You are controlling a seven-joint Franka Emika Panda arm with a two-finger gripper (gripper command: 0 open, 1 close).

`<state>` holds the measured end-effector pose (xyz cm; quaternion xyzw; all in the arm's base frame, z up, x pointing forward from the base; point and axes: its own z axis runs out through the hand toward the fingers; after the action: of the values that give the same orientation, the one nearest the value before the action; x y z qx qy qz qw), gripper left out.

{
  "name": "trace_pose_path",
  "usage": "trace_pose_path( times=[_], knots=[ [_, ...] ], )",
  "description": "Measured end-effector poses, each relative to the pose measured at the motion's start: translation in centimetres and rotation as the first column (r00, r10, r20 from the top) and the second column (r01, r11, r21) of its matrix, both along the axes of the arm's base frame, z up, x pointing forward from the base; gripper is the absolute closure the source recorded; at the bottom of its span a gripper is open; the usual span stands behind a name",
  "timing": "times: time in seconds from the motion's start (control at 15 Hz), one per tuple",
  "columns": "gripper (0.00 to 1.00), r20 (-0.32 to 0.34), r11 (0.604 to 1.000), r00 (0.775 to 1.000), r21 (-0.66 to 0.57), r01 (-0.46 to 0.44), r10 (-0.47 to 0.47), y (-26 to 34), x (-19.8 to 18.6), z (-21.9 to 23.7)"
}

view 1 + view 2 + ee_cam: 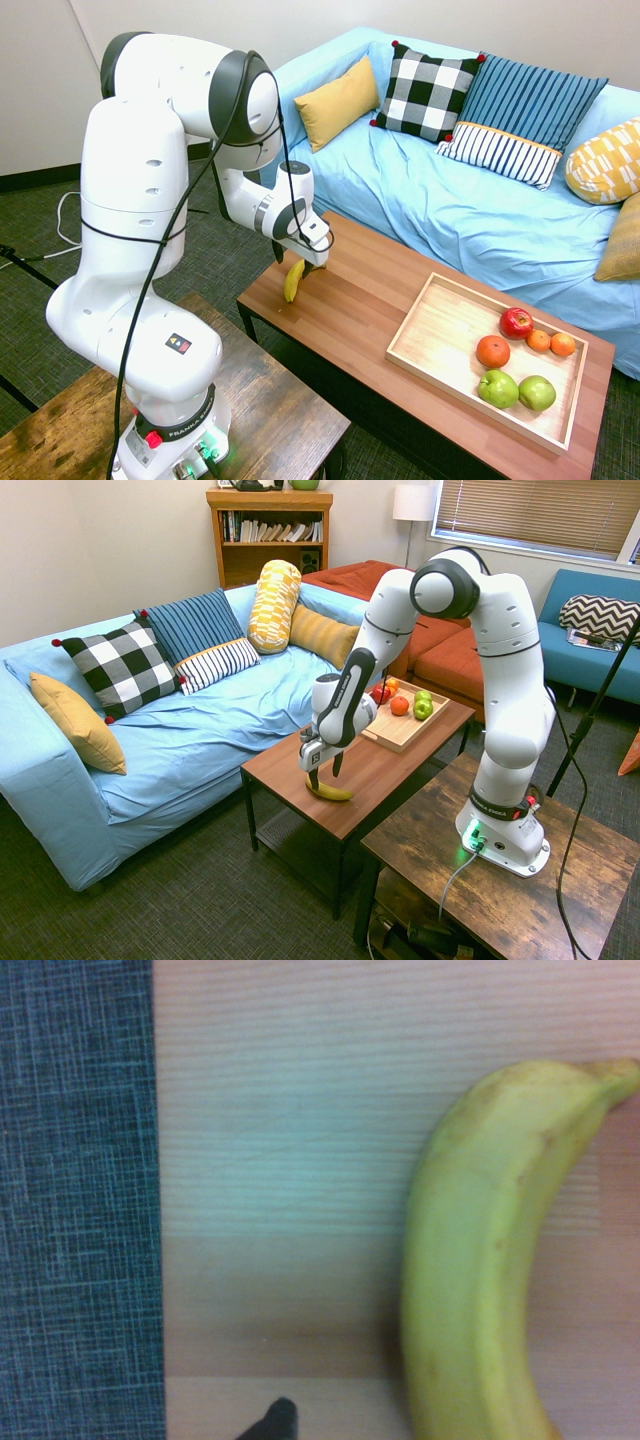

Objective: Put banana in the tray

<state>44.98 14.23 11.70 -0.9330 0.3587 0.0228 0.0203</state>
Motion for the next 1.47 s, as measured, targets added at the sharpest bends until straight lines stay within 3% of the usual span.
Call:
trace_pose_path(
  times=[0.13,0.2,1.47],
  knots=[
    [0.00,-0.009,1.000,1.000,0.000,0.010,-0.010,0.5,0.4,-1.2],
    [1.00,-0.007,1.000,1.000,-0.001,0.014,-0.014,0.6,0.7,-1.4],
    [1.00,-0.022,0.998,0.998,0.017,0.059,-0.058,0.3,1.1,-3.4]
  ],
)
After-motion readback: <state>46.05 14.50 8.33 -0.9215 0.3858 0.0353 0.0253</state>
